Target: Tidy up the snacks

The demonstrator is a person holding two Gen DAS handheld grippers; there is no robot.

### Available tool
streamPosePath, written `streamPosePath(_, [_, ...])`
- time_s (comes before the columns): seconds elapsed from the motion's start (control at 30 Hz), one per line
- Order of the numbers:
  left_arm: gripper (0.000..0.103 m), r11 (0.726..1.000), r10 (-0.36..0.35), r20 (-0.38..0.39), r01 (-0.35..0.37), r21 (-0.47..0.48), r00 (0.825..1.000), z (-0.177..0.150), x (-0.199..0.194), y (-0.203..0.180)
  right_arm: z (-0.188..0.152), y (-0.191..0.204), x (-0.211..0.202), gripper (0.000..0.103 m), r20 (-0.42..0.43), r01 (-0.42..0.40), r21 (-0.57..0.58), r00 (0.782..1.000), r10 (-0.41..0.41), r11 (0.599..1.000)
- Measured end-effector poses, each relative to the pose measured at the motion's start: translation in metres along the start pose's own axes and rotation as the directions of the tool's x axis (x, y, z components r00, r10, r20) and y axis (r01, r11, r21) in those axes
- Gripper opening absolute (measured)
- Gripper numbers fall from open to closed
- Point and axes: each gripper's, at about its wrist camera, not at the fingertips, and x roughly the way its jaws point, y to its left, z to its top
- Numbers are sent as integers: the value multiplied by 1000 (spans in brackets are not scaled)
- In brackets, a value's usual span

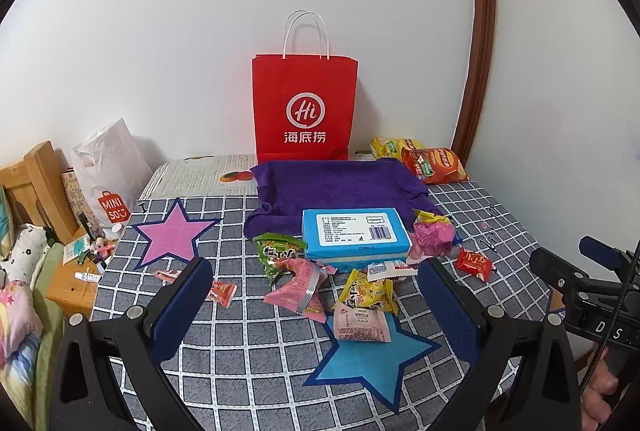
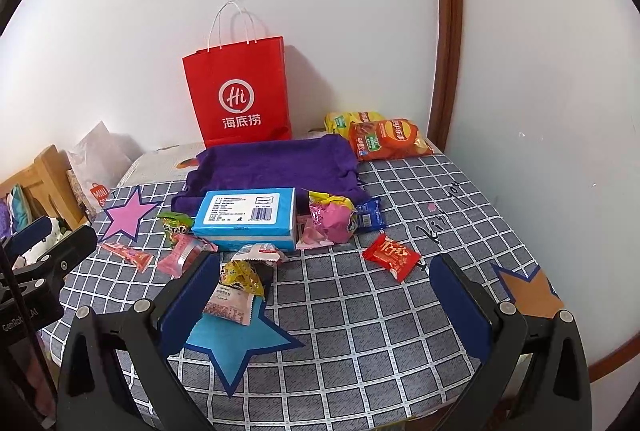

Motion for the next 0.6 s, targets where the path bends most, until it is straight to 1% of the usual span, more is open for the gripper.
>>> streamPosePath(0.2, [103,1000,-3,-7,3,0,1000,-2,3,0,-1,1,1,103,-2,5,-3,1000,-5,1000])
streamPosePath(0.6, [103,1000,-14,5,15,-4,1000,-4,0,-1,-2,0,1,103,-7,8,2,1000,-8,1000])
